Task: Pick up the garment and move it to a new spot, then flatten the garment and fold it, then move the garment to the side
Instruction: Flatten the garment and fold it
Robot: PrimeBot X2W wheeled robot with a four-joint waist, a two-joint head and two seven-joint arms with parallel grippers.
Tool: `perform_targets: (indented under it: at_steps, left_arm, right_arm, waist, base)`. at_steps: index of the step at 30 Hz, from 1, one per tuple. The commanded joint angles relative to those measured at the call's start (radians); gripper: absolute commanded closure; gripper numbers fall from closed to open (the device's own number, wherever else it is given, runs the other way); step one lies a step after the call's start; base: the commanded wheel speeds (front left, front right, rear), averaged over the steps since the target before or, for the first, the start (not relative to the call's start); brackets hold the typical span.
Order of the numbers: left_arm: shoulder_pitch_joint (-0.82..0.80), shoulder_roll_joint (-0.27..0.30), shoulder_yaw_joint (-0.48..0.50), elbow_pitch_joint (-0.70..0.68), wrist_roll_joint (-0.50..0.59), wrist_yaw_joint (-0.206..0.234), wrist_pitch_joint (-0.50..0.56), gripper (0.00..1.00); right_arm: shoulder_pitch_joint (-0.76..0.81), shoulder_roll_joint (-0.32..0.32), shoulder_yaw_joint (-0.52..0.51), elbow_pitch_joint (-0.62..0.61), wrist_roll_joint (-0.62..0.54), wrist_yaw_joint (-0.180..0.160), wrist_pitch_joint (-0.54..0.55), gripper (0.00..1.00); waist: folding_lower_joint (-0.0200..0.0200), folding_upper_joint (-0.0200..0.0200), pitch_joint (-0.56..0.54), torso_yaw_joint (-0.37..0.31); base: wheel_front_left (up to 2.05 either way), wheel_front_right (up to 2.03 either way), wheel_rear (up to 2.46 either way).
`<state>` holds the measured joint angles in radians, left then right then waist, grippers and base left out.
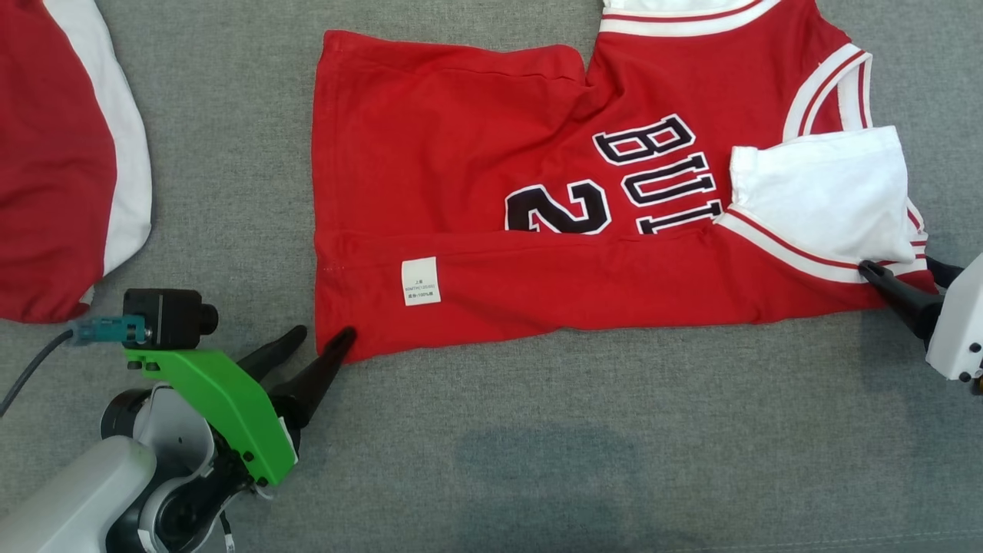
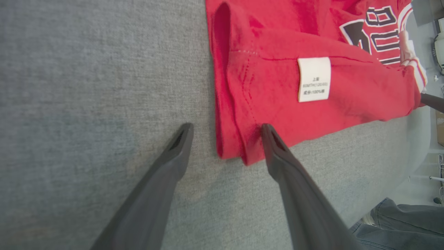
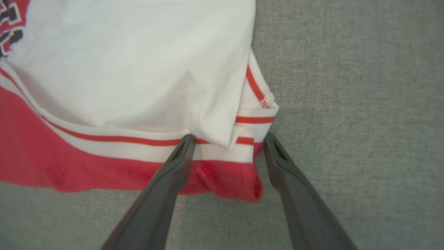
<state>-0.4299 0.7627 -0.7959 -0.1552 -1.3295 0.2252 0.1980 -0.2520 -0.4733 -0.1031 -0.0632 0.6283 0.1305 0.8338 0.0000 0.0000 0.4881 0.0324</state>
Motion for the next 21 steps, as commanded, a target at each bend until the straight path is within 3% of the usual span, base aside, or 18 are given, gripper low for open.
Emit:
perform_targets:
  at_steps: [1, 7, 8, 9, 15, 21]
  left_arm:
    - [-0.007, -0.006, -0.005, 0.012, 0.002, 0.0, 0.007, 0.0]
    - [-0.024, -0.047, -0.048, 0.059, 0.016, 0.001, 0.042, 0.0]
    - [-0.03, -0.053, -0.062, 0.073, 0.027, -0.001, 0.051, 0.54]
    - [-0.033, -0.052, -0.066, 0.081, 0.038, -0.002, 0.048, 1.0]
    - [-0.013, -0.041, -0.063, 0.096, 0.04, -0.014, 0.026, 1.0]
    - [0.065, 0.037, -0.03, 0.013, 0.017, 0.0, -0.009, 1.0]
  right_arm:
    - [-0.001, 0.005, 0.013, 0.011, 0.006, 0.0, 0.011, 0.0]
    - [0.014, 0.019, 0.04, 0.033, 0.033, 0.001, 0.077, 0.0]
    - [0.018, 0.018, 0.045, 0.033, 0.037, 0.001, 0.085, 0.42]
    - [0.016, 0.017, 0.048, 0.029, 0.04, 0.001, 0.078, 1.0]
    - [0.047, -0.009, 0.019, 0.046, 0.059, -0.001, 0.08, 1.0]
    - [0.143, -0.016, -0.069, 0.011, 0.089, -0.001, 0.125, 1.0]
  waist:
    - [0.0, 0.0, 0.0, 0.0]
    - [0.0, 0.0, -0.008, 0.002]
    - [0.0, 0.0, -0.013, 0.0]
    - [0.0, 0.0, -0.016, -0.002]
    - [0.0, 0.0, -0.046, -0.006]
    - [0.0, 0.0, -0.091, -0.008]
  base:
    - [0.0, 0.0, 0.0]
    - [0.0, 0.0, 0.0]
    - [0.0, 0.0, 0.0]
    - [0.0, 0.0, 0.0]
    - [0.0, 0.0, 0.0]
    - [0.0, 0.0, 0.0]
